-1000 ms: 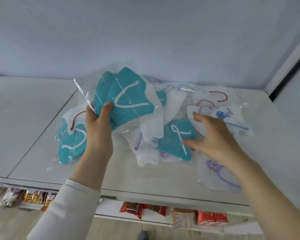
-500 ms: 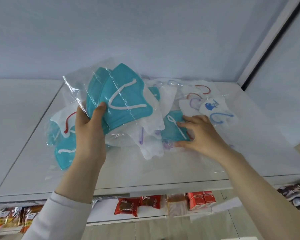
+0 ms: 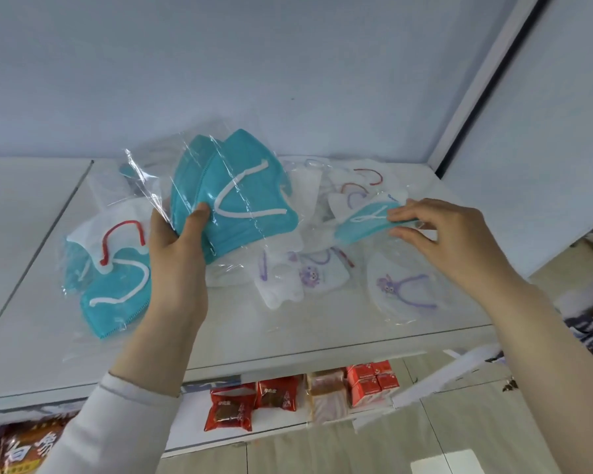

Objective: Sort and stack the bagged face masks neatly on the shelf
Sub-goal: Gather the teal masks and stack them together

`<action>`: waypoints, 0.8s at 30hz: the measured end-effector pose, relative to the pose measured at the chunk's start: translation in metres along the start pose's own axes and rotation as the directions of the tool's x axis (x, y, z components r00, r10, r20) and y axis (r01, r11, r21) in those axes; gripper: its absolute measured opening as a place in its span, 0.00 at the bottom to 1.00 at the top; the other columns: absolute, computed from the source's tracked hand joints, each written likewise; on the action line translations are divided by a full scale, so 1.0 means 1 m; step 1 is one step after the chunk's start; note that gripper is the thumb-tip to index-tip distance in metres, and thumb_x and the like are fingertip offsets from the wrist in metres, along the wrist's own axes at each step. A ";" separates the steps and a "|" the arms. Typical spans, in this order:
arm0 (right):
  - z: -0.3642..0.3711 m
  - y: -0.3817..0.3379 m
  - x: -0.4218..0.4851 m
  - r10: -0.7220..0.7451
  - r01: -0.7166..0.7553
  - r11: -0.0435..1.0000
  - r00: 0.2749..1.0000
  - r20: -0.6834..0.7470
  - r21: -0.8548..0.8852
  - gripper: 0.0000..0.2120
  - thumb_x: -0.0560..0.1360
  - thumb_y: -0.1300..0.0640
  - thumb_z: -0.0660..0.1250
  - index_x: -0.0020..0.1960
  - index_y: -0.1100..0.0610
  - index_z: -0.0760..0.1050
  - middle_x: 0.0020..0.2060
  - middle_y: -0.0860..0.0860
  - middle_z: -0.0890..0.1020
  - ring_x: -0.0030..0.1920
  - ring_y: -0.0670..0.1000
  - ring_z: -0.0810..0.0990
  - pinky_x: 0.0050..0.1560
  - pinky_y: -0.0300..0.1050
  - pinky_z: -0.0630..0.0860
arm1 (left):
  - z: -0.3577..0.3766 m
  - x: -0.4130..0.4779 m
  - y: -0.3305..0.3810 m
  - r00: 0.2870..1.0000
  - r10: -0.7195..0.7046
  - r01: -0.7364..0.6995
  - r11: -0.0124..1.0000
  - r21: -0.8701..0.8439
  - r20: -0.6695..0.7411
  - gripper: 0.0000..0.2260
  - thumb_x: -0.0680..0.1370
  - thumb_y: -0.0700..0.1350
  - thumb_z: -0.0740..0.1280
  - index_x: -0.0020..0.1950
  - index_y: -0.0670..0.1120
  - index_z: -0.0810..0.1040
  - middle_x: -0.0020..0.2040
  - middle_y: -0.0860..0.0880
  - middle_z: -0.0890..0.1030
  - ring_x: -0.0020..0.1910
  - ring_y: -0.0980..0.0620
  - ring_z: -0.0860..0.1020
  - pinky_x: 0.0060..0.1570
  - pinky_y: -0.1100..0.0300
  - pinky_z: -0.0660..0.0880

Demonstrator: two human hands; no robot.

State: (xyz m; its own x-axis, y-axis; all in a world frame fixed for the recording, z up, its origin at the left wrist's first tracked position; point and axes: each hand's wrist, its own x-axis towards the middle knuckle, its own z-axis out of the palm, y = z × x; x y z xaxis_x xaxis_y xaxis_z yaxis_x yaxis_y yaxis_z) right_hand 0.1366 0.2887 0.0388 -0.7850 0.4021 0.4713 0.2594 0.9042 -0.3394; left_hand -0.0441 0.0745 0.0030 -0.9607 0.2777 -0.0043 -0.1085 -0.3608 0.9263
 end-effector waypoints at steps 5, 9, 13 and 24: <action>-0.034 0.001 -0.002 0.230 -0.209 0.972 0.944 -0.236 0.111 0.05 0.77 0.57 0.65 0.48 0.58 0.77 0.42 0.51 0.80 0.41 0.57 0.80 0.43 0.48 0.79 | 0.019 -0.009 -0.004 0.999 0.035 -0.035 0.999 0.022 0.013 0.10 0.79 0.42 0.63 0.60 0.52 0.71 0.57 0.53 0.79 0.55 0.53 0.78 0.56 0.59 0.75; -0.039 0.006 -0.001 0.555 -0.403 0.782 0.798 -0.237 0.475 0.06 0.79 0.55 0.60 0.48 0.57 0.73 0.43 0.54 0.79 0.32 0.50 0.75 0.24 0.29 0.69 | 0.042 -0.025 -0.014 0.995 0.061 -0.067 0.996 0.065 0.081 0.13 0.79 0.42 0.63 0.63 0.49 0.70 0.54 0.55 0.78 0.50 0.58 0.78 0.42 0.70 0.76; -0.033 0.008 -0.013 0.725 -0.445 0.490 0.685 -0.067 0.749 0.09 0.80 0.55 0.59 0.49 0.59 0.75 0.37 0.51 0.79 0.26 0.43 0.77 0.22 0.35 0.69 | 0.054 -0.041 -0.024 0.991 0.043 -0.054 0.995 0.083 0.130 0.11 0.79 0.42 0.63 0.59 0.53 0.70 0.51 0.57 0.78 0.50 0.58 0.78 0.41 0.69 0.75; -0.014 -0.008 -0.020 0.643 -0.370 0.196 0.747 0.166 0.908 0.06 0.76 0.60 0.66 0.52 0.57 0.75 0.42 0.52 0.82 0.33 0.45 0.83 0.31 0.36 0.77 | 0.067 -0.063 -0.029 0.979 -0.079 0.074 0.997 0.034 0.189 0.11 0.79 0.43 0.63 0.61 0.53 0.71 0.51 0.55 0.80 0.45 0.59 0.81 0.38 0.69 0.77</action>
State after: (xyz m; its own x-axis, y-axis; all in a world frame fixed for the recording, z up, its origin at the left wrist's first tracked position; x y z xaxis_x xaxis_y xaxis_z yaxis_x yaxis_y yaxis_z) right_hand 0.1580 0.2754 0.0439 -0.5132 0.8583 -0.0012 -0.1692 -0.1026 -0.9802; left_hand 0.0368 0.1273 0.0015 -0.8832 0.4689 -0.0061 -0.1702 -0.3084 0.9359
